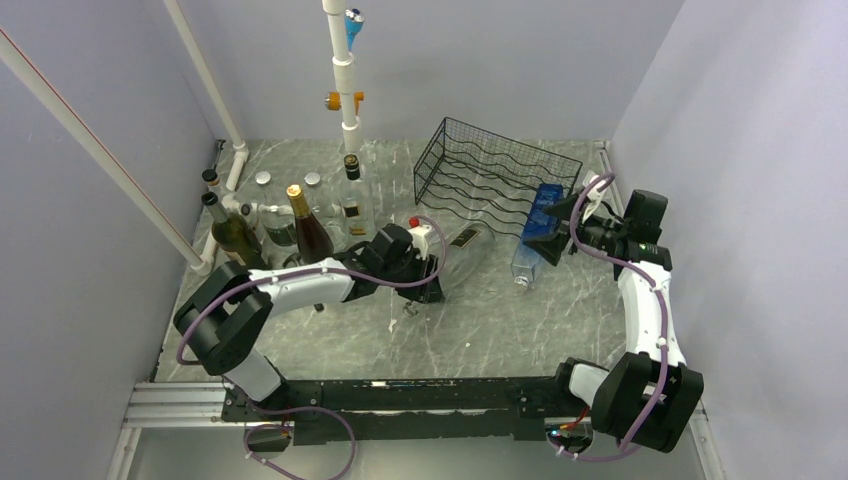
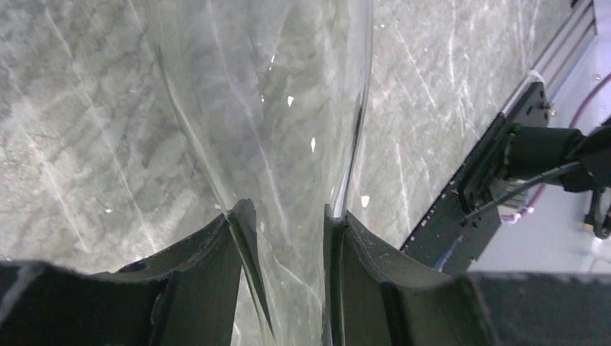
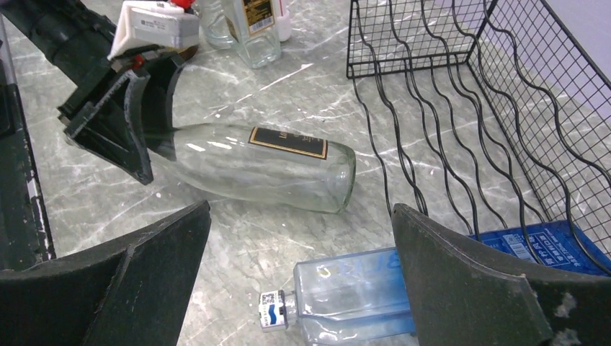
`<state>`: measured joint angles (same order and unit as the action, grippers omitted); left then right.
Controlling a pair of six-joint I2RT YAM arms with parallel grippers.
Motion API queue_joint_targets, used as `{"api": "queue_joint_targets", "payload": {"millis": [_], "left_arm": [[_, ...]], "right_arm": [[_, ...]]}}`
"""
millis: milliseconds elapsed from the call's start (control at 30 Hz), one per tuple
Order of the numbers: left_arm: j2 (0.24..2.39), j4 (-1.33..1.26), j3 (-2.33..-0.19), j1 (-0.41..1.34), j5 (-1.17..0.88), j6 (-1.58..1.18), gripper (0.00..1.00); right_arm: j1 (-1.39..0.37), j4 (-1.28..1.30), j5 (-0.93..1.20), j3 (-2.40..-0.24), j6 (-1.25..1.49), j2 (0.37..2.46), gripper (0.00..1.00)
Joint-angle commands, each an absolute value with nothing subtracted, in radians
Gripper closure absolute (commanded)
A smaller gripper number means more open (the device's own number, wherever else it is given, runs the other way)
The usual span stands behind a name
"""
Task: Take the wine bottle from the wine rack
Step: Pick up the wine bottle from the wine rack.
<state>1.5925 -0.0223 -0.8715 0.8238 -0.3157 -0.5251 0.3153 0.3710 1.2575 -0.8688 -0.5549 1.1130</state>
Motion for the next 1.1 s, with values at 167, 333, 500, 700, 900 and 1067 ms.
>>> {"api": "queue_joint_targets", "payload": {"millis": [167, 333, 500, 700, 900, 1067], "left_arm": [[1.437, -0.068, -0.952, 0.793, -0.527, -0.537, 1.00], [1.405, 0.035, -0.965, 0.772, -0.583, -0.540, 1.00], [1.397, 0.160, -1.008, 0.760, -0.629, -0.542, 1.00], [1.387, 0.221, -1.044, 0.752, -0.674, -0.568, 1.00], [1.382, 0.251, -1.063, 0.735, -0.725, -0.588, 1.00], [1.381, 0.251, -1.068, 0.718, -0.776, -0.617, 1.00]], "right_arm": [[0.216, 0.514, 1.253, -0.870, -0.848, 1.124, 0.00], [0.052, 0.661, 1.189, -0.912, -1.093, 1.168, 0.00], [-0.117, 0.783, 1.155, -0.926, -1.363, 1.199, 0.00], [-0.302, 0.801, 1.035, -0.955, -1.442, 1.258, 0.00], [-0.443, 0.709, 0.900, -0.968, -1.380, 1.291, 0.00], [-0.526, 0.632, 0.798, -0.959, -1.310, 1.302, 0.00]]}}
